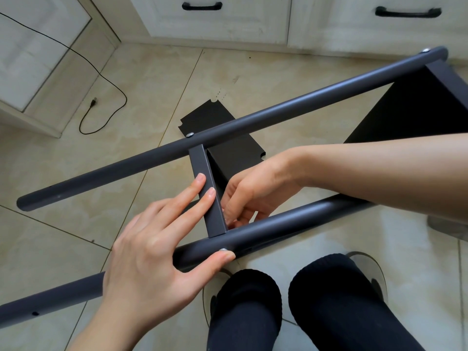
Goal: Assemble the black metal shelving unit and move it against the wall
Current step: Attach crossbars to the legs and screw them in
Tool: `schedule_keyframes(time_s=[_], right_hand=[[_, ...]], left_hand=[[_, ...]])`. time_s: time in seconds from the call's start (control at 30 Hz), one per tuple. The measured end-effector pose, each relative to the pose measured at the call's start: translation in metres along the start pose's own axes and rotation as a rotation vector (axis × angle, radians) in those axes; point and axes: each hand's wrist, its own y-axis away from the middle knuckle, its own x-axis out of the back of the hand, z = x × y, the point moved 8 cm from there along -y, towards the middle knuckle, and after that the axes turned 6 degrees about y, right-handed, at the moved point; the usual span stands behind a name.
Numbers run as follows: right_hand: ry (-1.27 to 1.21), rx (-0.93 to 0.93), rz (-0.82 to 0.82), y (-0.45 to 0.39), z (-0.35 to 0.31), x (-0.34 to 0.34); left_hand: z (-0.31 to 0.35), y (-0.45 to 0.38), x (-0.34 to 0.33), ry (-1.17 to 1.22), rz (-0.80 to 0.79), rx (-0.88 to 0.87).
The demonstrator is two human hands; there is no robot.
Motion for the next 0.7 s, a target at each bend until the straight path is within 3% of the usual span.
schedule_keyframes(time_s=[0.7], right_hand=[[0.011,0.037,-0.031,-0.0009,-0.0014,0.0003]], left_hand=[[-0.0011,0.0000,-0.0001,-0.008,0.012,-0.004]])
